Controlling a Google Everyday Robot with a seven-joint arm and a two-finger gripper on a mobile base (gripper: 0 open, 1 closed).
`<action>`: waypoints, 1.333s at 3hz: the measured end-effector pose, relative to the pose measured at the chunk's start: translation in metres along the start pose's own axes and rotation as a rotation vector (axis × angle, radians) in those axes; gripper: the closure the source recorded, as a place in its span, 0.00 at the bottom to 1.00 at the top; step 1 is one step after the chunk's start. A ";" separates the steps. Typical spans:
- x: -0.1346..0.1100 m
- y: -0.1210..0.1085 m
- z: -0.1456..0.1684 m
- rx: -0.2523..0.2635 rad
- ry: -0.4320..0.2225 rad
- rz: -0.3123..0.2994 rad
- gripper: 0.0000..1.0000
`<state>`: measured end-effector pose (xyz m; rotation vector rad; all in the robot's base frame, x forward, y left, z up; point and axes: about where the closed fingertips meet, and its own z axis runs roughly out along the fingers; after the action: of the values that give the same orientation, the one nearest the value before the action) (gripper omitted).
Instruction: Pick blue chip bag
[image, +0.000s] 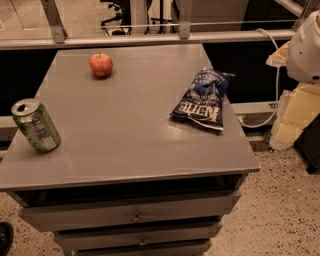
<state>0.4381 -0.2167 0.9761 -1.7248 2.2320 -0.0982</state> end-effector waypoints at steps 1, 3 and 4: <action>0.000 -0.001 0.002 0.003 -0.010 0.005 0.00; -0.008 -0.057 0.065 0.043 -0.294 0.155 0.00; -0.035 -0.101 0.119 0.027 -0.441 0.229 0.00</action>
Offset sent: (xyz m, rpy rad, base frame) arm 0.0472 -0.0031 -0.0403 0.2429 -0.0819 -0.0598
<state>0.5746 -0.1945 0.8950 -1.3080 2.0601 0.2765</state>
